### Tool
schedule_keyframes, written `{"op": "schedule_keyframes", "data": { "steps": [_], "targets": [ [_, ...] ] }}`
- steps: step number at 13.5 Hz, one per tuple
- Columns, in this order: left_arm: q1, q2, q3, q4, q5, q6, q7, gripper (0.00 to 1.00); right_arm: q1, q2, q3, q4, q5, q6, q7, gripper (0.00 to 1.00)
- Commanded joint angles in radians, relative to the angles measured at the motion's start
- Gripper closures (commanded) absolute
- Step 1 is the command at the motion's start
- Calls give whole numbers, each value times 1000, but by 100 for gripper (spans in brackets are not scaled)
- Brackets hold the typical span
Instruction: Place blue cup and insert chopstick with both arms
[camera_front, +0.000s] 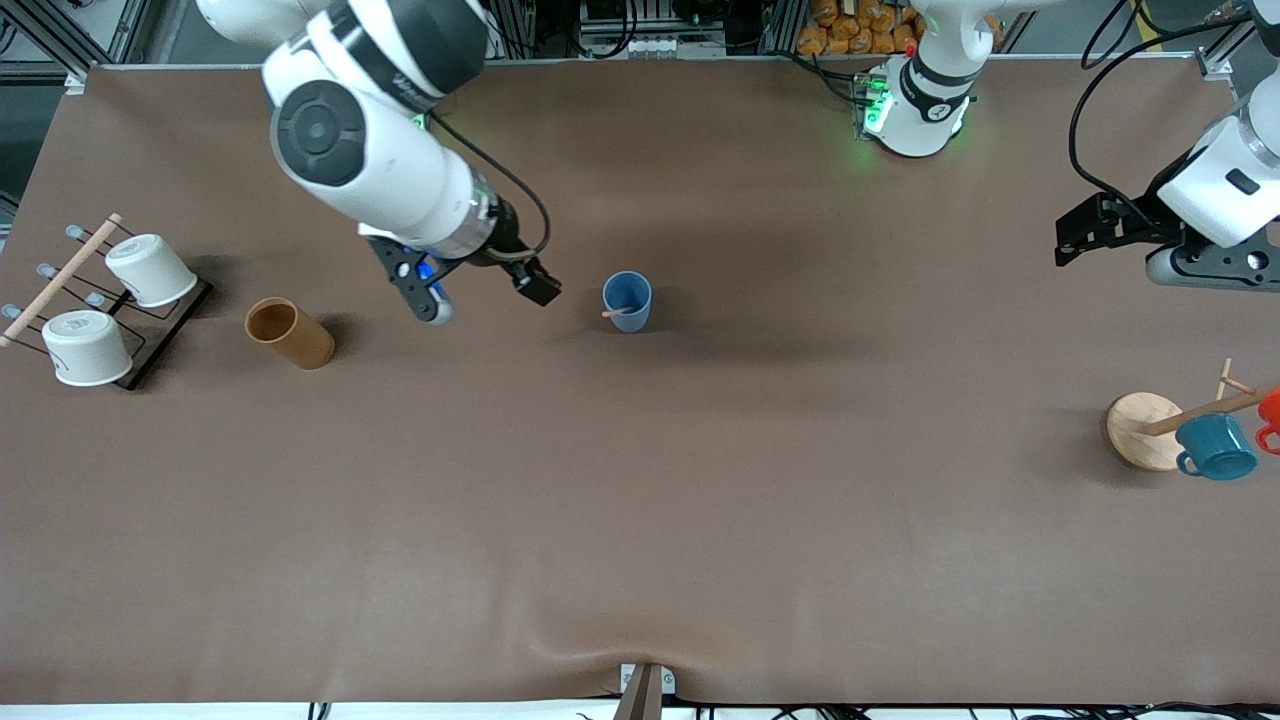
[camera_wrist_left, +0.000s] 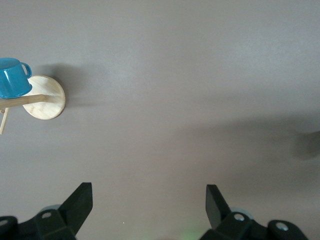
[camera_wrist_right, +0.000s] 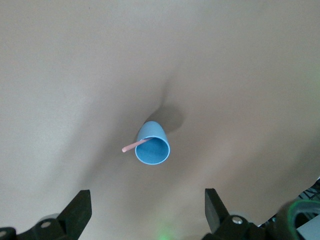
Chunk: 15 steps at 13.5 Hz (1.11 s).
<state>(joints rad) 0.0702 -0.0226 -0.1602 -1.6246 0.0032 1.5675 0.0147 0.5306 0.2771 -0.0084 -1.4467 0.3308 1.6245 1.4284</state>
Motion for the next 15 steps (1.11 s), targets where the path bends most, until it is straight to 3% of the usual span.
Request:
{"op": "schedule_keyframes", "data": {
  "steps": [1, 10, 15],
  "targets": [
    [3, -22, -6, -11, 18, 5, 4, 0, -75, -22, 11, 14, -3, -76, -100, 0],
    [2, -23, -7, -12, 18, 6, -6, 0, -227, -73, -24, 20, 2, -222, -394, 0],
    [2, -20, -7, -11, 18, 6, -9, 0, -382, -105, -25, 12, -3, -291, -673, 0]
  ]
}}
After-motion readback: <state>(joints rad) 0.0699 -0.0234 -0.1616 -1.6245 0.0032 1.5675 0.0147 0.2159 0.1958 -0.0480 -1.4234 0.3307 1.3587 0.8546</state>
